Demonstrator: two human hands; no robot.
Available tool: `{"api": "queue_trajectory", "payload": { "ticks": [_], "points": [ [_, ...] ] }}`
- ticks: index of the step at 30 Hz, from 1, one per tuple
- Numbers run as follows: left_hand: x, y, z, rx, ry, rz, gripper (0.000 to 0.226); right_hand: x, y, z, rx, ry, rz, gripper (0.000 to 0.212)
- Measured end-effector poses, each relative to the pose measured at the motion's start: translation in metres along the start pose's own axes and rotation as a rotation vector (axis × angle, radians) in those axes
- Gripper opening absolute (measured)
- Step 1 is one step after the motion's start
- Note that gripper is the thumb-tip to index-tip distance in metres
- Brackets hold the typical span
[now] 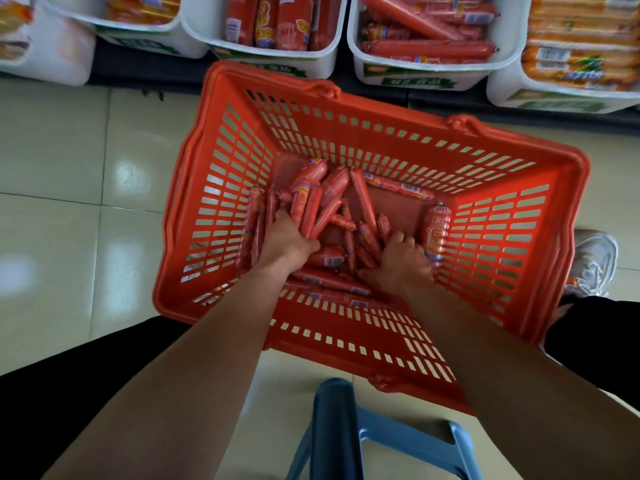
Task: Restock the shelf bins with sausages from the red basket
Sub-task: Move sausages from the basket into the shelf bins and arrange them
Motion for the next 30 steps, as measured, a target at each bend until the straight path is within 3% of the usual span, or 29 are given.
{"api": "queue_trajectory", "payload": {
  "ticks": [5,8,13,21,27,30],
  "points": [
    [0.004,0.003,-0.006,0.028,-0.055,0.053,0.073,0.001,-0.009,0.002,-0.054,-0.039,0.029,0.081],
    [-0.001,0.005,-0.006,0.079,-0.048,0.078,0.058,0.012,-0.014,0.003,-0.09,-0.086,-0.07,0.075],
    [-0.006,0.002,-0.01,0.052,-0.01,0.19,0.056,0.013,-0.005,0.004,-0.06,-0.162,-0.22,0.068],
    [0.001,0.006,-0.016,-0.021,0.054,0.365,0.056,-0.045,0.003,-0.008,0.105,0.247,-0.611,0.072],
    [0.012,0.021,-0.018,-0.098,0.148,0.479,0.062,-0.048,-0.019,-0.046,0.054,0.158,-0.584,0.07],
    [0.012,0.031,-0.016,-0.13,0.215,0.423,0.067,-0.047,-0.022,-0.053,0.053,0.168,-0.554,0.072]
  ]
}}
Point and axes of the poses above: each hand's wrist, its own z-axis away from the middle knuckle, its own x-axis out of the palm, y = z × x, the point moved 9 cm from there along -z, towards the middle knuckle, and after that the axes turned 5 degrees about -x, right-handed, at the moved point
